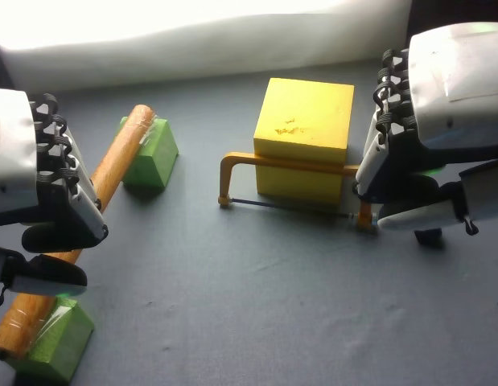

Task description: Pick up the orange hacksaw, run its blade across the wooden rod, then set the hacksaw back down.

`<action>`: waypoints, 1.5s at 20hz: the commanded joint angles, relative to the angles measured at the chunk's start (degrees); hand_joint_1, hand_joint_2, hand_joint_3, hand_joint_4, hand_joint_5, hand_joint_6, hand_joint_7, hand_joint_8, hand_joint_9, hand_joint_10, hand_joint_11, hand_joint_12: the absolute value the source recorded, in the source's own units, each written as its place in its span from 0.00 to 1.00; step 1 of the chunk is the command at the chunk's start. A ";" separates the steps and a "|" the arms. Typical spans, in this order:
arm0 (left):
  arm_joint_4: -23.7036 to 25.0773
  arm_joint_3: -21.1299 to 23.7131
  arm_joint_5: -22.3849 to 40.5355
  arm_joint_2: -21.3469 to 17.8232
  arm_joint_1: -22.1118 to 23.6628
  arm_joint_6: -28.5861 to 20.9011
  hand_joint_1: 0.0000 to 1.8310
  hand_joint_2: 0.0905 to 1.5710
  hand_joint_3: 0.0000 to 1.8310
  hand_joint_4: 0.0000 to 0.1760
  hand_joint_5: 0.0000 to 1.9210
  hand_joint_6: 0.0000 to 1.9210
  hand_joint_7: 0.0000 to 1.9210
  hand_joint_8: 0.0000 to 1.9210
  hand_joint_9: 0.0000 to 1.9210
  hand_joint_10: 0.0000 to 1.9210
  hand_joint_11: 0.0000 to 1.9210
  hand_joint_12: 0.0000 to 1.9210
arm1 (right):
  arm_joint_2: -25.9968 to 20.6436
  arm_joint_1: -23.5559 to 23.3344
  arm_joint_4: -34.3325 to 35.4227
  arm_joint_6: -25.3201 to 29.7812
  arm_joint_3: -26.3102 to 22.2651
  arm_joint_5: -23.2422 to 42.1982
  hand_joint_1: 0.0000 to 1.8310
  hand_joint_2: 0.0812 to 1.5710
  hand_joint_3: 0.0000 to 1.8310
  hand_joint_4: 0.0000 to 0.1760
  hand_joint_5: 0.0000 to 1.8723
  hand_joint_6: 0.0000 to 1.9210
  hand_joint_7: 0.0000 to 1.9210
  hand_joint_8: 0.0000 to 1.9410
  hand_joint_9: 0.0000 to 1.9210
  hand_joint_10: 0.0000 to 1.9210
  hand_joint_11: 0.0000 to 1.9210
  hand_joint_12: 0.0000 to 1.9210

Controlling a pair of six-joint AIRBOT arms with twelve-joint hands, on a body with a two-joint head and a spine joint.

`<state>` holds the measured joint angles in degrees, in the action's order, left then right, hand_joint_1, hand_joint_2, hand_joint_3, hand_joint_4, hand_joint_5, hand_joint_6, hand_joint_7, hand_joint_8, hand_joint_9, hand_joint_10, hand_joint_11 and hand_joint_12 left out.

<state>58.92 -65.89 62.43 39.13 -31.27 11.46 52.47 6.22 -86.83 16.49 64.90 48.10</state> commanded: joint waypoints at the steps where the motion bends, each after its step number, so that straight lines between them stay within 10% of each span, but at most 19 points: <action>1: -4.31 -0.32 3.93 -0.41 0.15 0.32 0.00 0.71 0.06 0.03 0.06 0.03 0.03 0.03 0.02 0.03 0.00 0.13 | -0.32 -0.74 4.32 0.50 -0.16 1.71 0.01 0.62 0.06 0.00 0.03 0.02 0.04 0.03 0.05 0.03 0.00 0.30; 6: -4.31 -0.64 3.91 -0.39 0.07 0.34 0.00 0.73 0.00 0.00 0.04 0.00 0.02 0.00 0.01 0.00 0.00 0.09 | -0.37 -0.82 4.33 5.88 -0.25 -0.41 0.03 0.66 0.00 0.00 0.04 0.00 0.05 0.00 0.07 0.00 0.00 0.34; 19: -3.24 -0.62 -1.61 -1.32 0.88 -0.51 0.00 0.73 0.00 0.00 0.06 0.00 0.04 0.00 0.04 0.00 0.00 0.14 | -4.87 6.90 4.28 54.50 2.57 -8.24 0.13 0.74 0.00 0.00 0.06 0.00 0.06 0.00 0.08 0.00 0.00 0.31; 30: -6.87 14.22 -19.89 -16.94 -1.56 -1.48 0.01 0.74 0.00 0.00 0.07 0.00 0.05 0.00 0.05 0.00 0.00 0.14 | -4.84 16.15 15.37 53.80 11.20 -5.96 0.54 0.63 0.00 0.00 0.07 0.00 0.06 0.00 0.08 0.00 0.00 0.34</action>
<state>55.57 -50.68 40.53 21.85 -33.15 10.17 48.18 23.05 -75.26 69.30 76.05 40.93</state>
